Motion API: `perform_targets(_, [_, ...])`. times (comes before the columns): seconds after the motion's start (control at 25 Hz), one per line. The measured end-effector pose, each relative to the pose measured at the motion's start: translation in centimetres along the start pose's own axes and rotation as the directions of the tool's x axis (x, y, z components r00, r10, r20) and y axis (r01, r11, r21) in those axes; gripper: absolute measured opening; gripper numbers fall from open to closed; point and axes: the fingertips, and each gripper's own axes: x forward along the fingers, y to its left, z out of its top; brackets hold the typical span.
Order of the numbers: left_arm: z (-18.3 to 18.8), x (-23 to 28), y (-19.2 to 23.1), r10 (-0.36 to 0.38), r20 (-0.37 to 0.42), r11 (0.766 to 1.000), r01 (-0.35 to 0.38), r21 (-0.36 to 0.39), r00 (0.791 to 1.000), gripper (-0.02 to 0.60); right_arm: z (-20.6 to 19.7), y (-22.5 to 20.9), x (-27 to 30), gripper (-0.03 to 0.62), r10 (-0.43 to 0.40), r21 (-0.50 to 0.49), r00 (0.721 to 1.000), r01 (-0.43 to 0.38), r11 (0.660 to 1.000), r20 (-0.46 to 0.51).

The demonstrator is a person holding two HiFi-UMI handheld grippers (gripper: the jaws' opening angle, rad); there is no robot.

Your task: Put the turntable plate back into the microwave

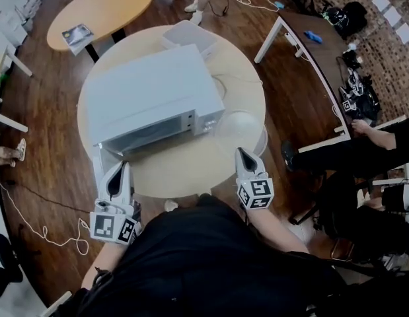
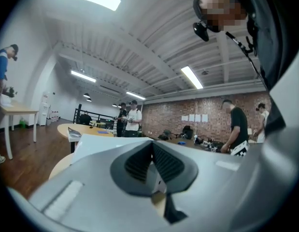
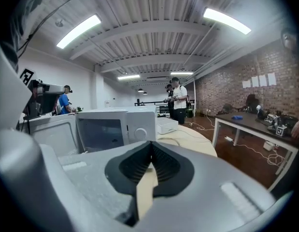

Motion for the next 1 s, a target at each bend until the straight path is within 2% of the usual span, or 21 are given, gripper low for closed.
perform_targets(0.24, [-0.5,-0.1,-1.1,0.025,-0.038,1.000,-0.025,0.006,0.999,0.006,-1.7,-0.5,-1.9,0.002,0.065,-0.075,0.998,-0.065,0.995,-0.005])
perform_targets(0.36, [-0.6,0.2,-2.0,0.013,-0.048,1.000,-0.012,0.017,0.999,0.006,-2.6,-1.3,-2.0,0.002,0.076,-0.020,0.997,-0.076,0.997,0.006])
perform_targets(0.52, [-0.4,0.7,-2.8,0.015,-0.057,1.000,-0.013,0.026,0.998,0.006,-4.2,-4.2,-1.9,0.002,0.002,0.106,1.000,-0.001,0.994,-0.014])
perform_targets(0.72, [-0.3,1.2,-3.0,0.027,-0.064,0.999,-0.024,0.040,0.998,0.006,-6.9,-8.7,-1.9,0.002,-0.114,0.185,0.988,0.133,0.974,-0.106])
perform_targets(1.0, [-0.8,1.4,-2.0,0.086,-0.089,0.996,-0.083,0.042,0.992,0.006,-8.3,-11.9,-1.8,0.002,-0.144,0.197,0.979,0.171,0.965,-0.141])
